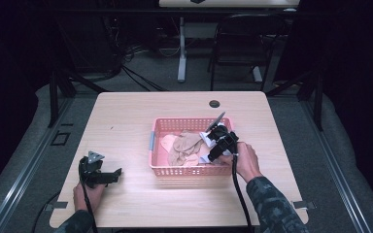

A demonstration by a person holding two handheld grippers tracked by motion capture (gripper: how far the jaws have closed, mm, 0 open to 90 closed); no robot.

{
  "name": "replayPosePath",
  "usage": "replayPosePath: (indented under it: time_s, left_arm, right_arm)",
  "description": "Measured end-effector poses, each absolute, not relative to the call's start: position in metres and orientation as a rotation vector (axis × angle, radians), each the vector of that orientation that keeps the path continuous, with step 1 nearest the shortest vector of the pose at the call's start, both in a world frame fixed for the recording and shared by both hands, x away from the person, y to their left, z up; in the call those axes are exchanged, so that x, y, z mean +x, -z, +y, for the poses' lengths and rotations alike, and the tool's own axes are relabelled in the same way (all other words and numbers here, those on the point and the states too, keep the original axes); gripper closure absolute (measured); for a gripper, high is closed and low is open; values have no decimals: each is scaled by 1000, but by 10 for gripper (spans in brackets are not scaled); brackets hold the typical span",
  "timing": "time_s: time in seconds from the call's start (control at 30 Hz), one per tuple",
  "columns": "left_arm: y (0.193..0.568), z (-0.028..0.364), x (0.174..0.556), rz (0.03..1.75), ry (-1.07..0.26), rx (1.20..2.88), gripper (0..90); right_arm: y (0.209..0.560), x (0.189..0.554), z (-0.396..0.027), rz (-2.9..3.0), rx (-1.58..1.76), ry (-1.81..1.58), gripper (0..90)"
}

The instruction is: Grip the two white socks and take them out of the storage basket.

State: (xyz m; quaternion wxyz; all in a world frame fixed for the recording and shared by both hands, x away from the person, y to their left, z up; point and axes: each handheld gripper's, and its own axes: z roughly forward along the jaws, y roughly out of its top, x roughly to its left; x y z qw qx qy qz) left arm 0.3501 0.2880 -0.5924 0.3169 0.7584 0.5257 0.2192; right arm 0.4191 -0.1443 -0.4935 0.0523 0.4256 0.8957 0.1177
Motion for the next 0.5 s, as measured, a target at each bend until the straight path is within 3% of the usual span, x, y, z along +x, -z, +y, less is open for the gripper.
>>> replayPosePath:
  time_s: [0.13,0.27,0.4,0.5]
  left_arm:
    - [592,288,350,1383,-578,1996,5]
    - [592,288,350,1384,-577,1996,5]
    - [592,288,350,1384,-577,1996,5]
    - [592,288,350,1384,-578,1996,5]
  right_arm:
    - [498,423,-138,2723,1299,-313,241]
    - [504,426,-136,2735,1314,-254,308]
    - [509,429,-135,2748,1342,-248,599]
    - [510,429,-133,2745,1338,-243,749]
